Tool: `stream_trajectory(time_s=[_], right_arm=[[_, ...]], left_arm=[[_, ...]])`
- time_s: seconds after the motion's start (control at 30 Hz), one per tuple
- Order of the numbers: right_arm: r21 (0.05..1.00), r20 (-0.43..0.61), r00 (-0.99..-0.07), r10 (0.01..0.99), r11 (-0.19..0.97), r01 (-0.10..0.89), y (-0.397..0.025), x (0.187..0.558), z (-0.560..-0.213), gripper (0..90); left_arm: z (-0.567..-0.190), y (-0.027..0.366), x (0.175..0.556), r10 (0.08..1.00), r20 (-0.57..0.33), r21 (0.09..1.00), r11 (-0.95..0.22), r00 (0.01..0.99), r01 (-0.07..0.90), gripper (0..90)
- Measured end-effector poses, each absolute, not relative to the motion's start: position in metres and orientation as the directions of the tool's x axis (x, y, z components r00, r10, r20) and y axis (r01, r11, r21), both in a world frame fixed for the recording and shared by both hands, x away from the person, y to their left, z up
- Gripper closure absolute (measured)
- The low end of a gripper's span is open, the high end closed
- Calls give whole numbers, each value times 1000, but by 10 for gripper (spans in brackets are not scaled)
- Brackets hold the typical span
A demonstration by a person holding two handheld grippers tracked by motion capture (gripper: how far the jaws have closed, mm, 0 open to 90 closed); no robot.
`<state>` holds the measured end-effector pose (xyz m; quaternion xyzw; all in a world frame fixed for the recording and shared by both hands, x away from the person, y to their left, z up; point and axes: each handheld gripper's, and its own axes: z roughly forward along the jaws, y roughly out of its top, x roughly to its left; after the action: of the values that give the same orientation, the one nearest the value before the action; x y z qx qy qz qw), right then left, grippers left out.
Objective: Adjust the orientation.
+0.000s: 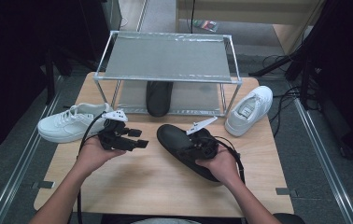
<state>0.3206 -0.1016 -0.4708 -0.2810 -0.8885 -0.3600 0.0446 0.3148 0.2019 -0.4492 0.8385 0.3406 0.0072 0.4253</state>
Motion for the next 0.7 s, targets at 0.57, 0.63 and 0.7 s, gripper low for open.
stream_trajectory(time_s=[0.57,0.63,0.7], right_arm=[[610,282,-873,397,628,483,-45,330,-490,849],[603,277,-871,405,633,486,-42,330,-494,849],[595,259,-874,411,645,480,-38,329,-499,845]], left_arm=[[-451,215,304,605,-281,716,-385,745,583,404],[-452,215,304,611,-278,722,-376,741,581,400],[-454,214,303,607,-281,724,-374,744,579,395]])
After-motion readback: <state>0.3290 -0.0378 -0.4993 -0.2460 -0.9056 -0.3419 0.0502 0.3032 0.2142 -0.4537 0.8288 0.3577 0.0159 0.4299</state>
